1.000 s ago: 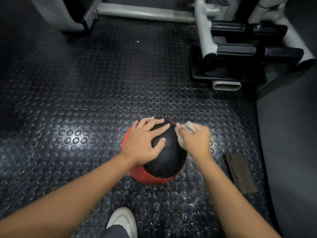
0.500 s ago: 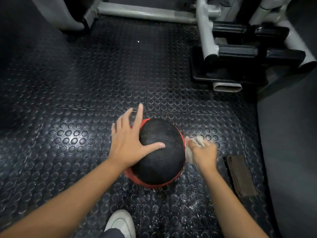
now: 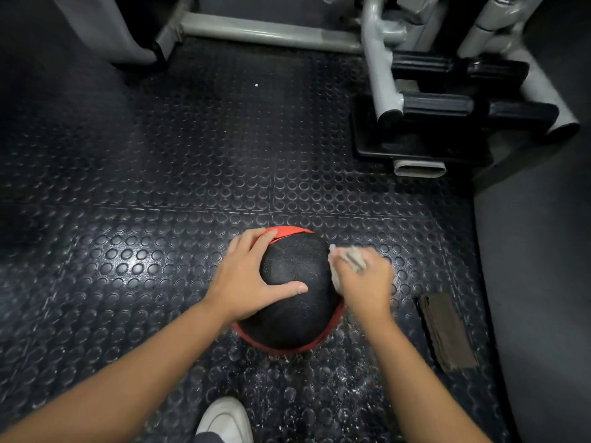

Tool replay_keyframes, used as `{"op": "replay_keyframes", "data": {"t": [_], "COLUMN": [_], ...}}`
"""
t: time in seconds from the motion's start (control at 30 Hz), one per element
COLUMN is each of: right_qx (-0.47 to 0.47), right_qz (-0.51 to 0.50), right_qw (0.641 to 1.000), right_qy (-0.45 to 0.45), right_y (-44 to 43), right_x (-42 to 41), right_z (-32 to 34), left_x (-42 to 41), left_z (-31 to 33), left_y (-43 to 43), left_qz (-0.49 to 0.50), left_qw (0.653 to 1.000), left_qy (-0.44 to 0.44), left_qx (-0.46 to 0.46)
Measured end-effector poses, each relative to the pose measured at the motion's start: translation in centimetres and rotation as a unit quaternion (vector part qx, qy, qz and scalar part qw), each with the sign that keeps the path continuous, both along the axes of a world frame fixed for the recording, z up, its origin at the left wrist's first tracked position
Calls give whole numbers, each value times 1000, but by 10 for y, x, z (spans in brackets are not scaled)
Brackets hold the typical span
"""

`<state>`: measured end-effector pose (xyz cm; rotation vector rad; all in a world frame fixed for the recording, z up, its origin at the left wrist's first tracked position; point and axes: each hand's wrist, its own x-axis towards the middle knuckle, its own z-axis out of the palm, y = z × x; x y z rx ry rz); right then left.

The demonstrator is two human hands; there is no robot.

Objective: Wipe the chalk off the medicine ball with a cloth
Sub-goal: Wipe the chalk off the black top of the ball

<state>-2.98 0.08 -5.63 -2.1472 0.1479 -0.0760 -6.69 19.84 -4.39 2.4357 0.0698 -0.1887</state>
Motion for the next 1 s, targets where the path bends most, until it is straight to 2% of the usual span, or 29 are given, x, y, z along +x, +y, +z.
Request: {"op": "replay_keyframes", "data": {"t": [0.17, 0.23, 0.33, 0.47, 0.53, 0.7, 0.77, 0.87, 0.93, 1.0], "right_qx": [17, 10, 31, -23, -30, 5, 1, 9, 12, -35], "right_qz": [13, 13, 21, 46, 39, -4, 14, 35, 85, 142], "right_qw": [985, 983, 992, 999, 999, 986, 981, 990, 993, 989], "right_qy": [171, 185, 121, -11, -11, 165, 193, 137, 81, 16], "right_y": [3, 1, 1, 6, 6, 6, 2, 4, 9, 17], "right_x": [69, 70, 30, -30, -15, 62, 71, 52, 29, 9], "right_z": [-4, -3, 15, 21, 13, 1, -4, 10, 20, 27], "left_x": [2, 3, 5, 1, -4, -9, -9, -6, -5, -4], "left_z": [0, 1, -1, -1, -1, -2, -1, -1, -2, -2], "left_y": [-1, -1, 4, 2, -2, -5, -7, -6, -5, -5], "left_qz": [5, 7, 16, 16, 10, 11, 9, 10, 9, 11], "left_qw": [1000, 1000, 1000, 1000, 1000, 1000, 1000, 1000, 1000, 1000], "left_qy": [0, 3, 14, 2, -7, -16, -16, -13, -13, -18], "left_qx": [3, 8, 0, -2, -2, 0, 1, 7, 12, 19]}}
